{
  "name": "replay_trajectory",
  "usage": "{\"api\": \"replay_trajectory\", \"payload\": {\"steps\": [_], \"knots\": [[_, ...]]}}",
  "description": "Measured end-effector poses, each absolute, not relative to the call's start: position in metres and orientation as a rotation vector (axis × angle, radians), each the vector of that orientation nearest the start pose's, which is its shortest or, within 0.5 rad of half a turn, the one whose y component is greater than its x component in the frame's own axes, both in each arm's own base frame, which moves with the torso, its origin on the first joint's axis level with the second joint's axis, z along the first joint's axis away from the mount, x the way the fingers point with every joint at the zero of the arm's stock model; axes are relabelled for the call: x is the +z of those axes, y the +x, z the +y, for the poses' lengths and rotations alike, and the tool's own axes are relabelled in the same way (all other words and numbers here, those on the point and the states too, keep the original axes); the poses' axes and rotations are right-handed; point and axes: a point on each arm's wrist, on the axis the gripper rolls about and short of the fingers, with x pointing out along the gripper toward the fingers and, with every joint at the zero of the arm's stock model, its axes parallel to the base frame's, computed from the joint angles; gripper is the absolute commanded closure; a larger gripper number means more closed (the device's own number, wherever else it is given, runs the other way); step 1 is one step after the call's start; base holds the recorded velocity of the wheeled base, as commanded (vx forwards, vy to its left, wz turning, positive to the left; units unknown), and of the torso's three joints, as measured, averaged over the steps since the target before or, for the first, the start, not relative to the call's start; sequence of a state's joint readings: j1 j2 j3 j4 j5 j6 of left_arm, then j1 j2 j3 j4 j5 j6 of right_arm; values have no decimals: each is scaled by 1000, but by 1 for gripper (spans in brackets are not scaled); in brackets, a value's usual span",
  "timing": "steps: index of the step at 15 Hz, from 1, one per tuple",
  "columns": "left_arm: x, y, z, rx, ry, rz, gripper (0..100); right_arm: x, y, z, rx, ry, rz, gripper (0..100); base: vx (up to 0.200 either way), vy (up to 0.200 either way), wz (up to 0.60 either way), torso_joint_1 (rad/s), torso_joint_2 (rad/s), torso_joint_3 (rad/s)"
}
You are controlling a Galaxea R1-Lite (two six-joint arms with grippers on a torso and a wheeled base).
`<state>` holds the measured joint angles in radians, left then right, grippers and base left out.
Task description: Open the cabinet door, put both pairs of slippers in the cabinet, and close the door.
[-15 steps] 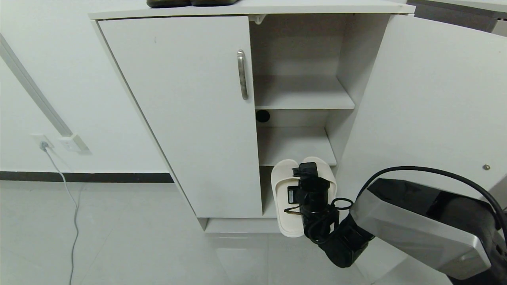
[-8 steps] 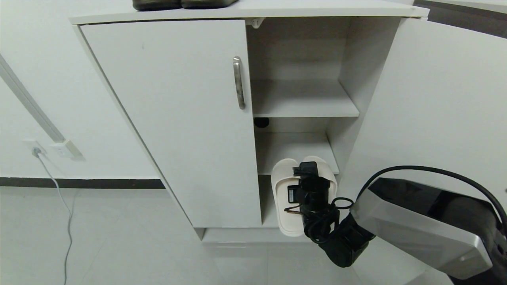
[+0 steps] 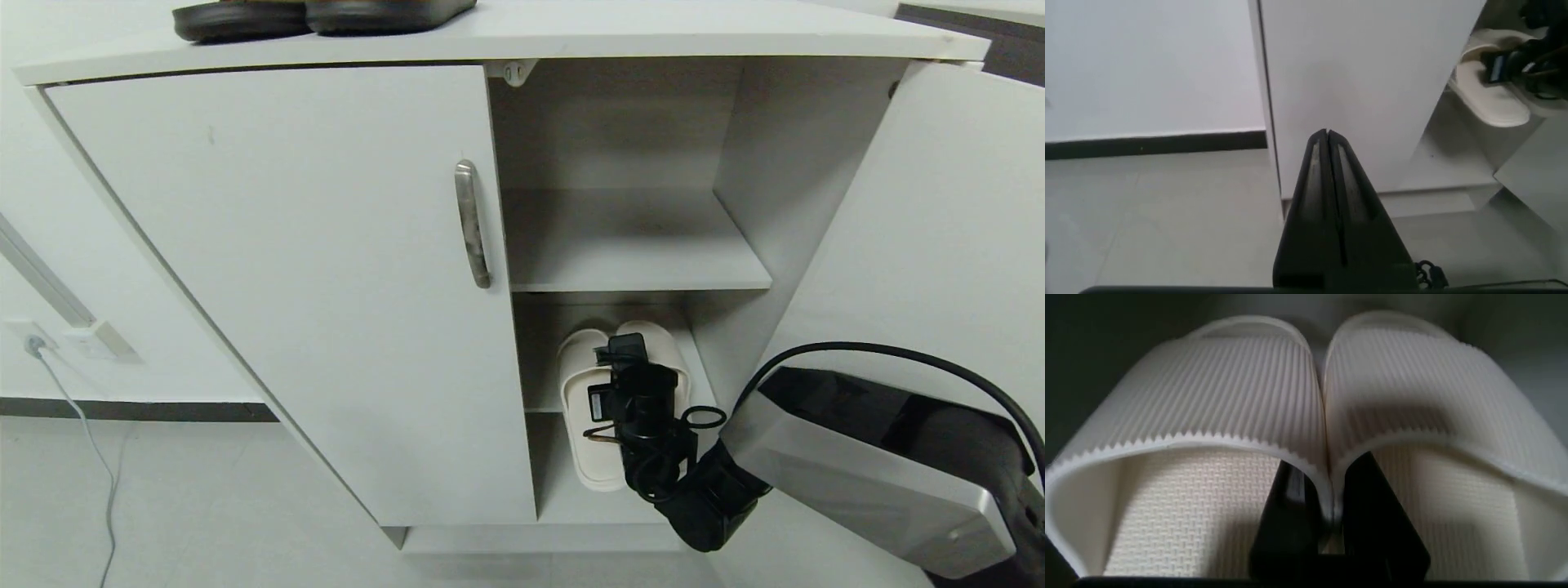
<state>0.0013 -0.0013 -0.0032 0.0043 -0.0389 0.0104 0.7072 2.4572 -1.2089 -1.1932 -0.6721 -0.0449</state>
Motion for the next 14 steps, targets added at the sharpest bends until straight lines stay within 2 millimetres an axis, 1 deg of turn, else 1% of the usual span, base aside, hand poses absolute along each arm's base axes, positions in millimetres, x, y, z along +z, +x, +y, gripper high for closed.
{"api": "replay_trajectory", "payload": {"steps": [5,8,10,12,14], "knots": [[76,-23,-1,-38,11,0,100,48,377,287,9,-57,70,100,0,0,0,0,0,0],[76,-23,-1,-38,11,0,100,57,395,292,-9,-31,70,100,0,0,0,0,0,0],[76,-23,-1,-37,11,0,100,62,412,292,-27,-18,58,100,0,0,0,0,0,0],[76,-23,-1,-37,10,0,100,63,426,292,-42,-11,53,100,0,0,0,0,0,0],[76,-23,-1,-37,11,0,100,64,435,292,-27,-10,53,100,0,0,0,0,0,0]]}}
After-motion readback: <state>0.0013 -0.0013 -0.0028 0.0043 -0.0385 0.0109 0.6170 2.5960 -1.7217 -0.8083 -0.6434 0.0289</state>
